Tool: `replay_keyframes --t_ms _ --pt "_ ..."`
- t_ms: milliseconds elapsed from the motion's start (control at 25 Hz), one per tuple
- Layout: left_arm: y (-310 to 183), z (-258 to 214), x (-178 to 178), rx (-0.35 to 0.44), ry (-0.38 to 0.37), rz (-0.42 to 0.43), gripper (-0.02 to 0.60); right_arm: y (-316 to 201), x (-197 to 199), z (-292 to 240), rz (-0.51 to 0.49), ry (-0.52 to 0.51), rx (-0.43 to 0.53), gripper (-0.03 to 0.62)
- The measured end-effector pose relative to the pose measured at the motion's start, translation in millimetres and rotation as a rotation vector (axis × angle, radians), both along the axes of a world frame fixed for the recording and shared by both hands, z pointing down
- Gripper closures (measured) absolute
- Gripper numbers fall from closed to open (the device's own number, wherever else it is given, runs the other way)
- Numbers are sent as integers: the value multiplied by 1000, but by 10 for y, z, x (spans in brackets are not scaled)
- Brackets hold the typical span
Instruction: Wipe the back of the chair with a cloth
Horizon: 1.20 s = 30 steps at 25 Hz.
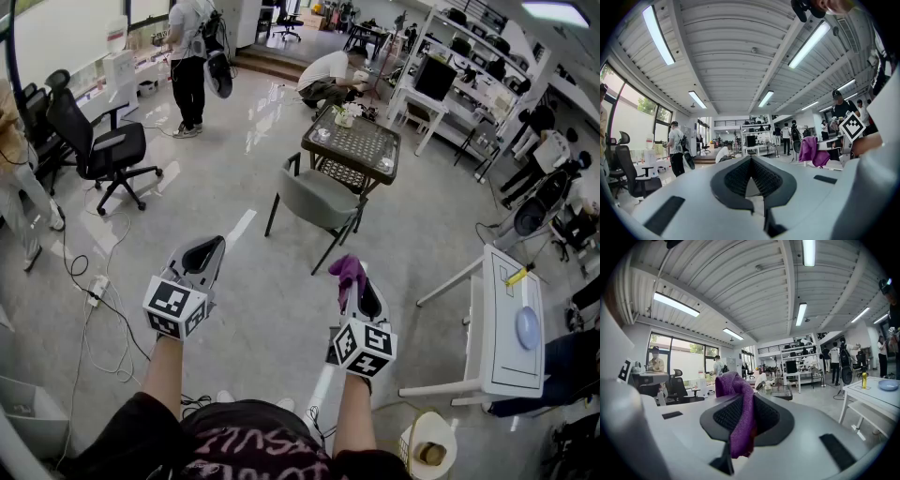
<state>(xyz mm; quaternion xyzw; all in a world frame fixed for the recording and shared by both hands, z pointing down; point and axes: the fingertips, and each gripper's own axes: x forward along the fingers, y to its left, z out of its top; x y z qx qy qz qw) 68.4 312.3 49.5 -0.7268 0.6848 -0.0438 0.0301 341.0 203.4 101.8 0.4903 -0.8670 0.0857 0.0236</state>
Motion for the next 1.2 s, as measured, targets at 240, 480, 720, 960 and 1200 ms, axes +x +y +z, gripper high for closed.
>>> replay_keyframes --t_ms 240,480,720,960,1200 --pt "38 -52 -86 8 -10 6 572 20 -130 -35 -5 -3 4 521" --pt "90 -76 -210 12 -7 3 572 62 -255 -109 -9 -14 16 520" --pt "157 -49 -329 21 11 8 572 149 -387 -117 -4 6 30 520" --pt "227 81 -511 20 29 26 572 251 -638 -12 3 29 30 520" --pt "122 204 -808 6 37 32 572 150 -941 65 8 26 30 520"
